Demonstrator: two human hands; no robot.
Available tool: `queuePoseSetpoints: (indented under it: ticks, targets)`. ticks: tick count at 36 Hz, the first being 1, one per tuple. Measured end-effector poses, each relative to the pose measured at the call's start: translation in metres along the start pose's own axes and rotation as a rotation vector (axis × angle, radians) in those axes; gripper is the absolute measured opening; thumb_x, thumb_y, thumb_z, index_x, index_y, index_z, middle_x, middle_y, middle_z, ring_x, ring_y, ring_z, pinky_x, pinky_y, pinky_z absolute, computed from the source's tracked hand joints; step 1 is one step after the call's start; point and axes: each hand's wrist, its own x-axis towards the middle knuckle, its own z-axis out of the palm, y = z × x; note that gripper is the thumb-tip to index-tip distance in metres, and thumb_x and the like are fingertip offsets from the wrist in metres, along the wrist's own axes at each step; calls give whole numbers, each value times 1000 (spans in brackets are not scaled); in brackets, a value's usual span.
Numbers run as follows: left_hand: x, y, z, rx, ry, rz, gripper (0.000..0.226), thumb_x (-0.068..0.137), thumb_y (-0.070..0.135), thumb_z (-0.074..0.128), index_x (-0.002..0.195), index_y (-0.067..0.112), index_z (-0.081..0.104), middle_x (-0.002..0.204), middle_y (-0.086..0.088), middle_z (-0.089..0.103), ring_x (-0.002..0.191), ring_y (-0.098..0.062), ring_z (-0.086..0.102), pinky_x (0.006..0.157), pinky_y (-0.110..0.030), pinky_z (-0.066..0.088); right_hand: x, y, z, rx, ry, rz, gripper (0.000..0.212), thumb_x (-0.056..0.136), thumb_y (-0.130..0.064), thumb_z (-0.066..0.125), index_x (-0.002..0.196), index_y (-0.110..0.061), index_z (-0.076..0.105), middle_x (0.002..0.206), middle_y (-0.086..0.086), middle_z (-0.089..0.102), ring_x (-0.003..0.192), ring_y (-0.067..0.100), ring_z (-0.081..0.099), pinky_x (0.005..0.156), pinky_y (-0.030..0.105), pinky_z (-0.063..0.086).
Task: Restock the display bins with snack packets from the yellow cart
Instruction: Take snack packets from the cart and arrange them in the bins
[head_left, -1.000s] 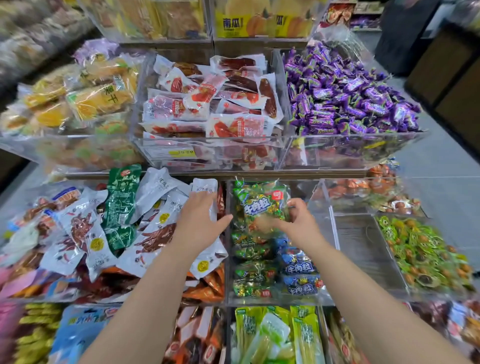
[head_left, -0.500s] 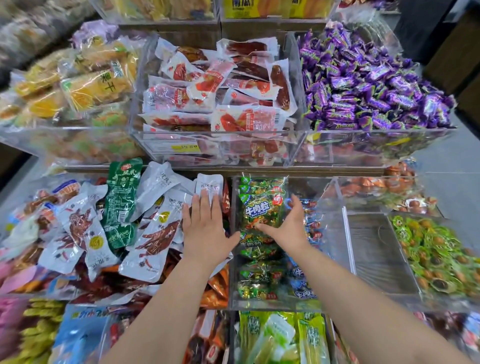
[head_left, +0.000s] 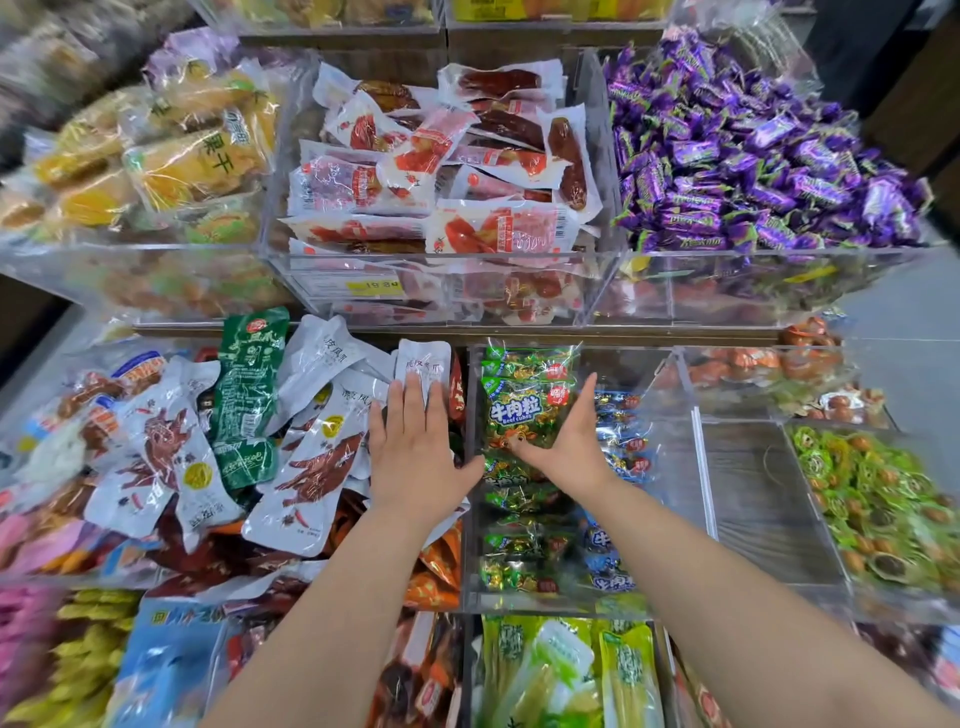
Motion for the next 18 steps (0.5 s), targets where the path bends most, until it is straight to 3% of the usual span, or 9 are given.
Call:
queuePoseSetpoints:
  ticks: [7, 11, 15, 18]
  targets:
    - [1, 0, 1, -16, 11, 5, 101, 82, 73, 39, 154, 15, -3, 160, -13, -13, 147, -29, -13, 114, -45, -16, -6, 0, -2, 67, 7, 38, 135, 68, -39, 82, 140, -33, -32, 157, -8, -15, 145, 15, -1, 115, 38, 8]
    - [0, 1, -4, -66, 9, 1, 101, 82, 73, 41, 154, 15, 1, 161, -11, -8, 148, -28, -10, 115, -44, -14, -13, 2, -9, 140, 57, 57, 124, 73, -43, 77, 143, -35, -26, 158, -9, -10, 145, 14, 3, 114, 39, 13]
    - [-4, 2, -15, -244, 50, -10, 83, 89, 56, 49, 151, 11, 18, 161, -12, 9, 149, -26, -2, 117, -40, -9, -21, 4, -20, 183, 140, 62, 100, 82, -39, 69, 150, -31, -5, 158, -4, 9, 144, 17, 15, 114, 38, 18]
    - [-14, 5, -27, -418, 185, -4, 59, 89, 29, 61, 137, 0, 43, 148, -20, 35, 146, -35, 14, 119, -44, 11, -27, 5, -27, 175, 195, 62, 75, 89, -31, 62, 149, -19, 19, 153, -1, 27, 138, 18, 30, 114, 40, 26]
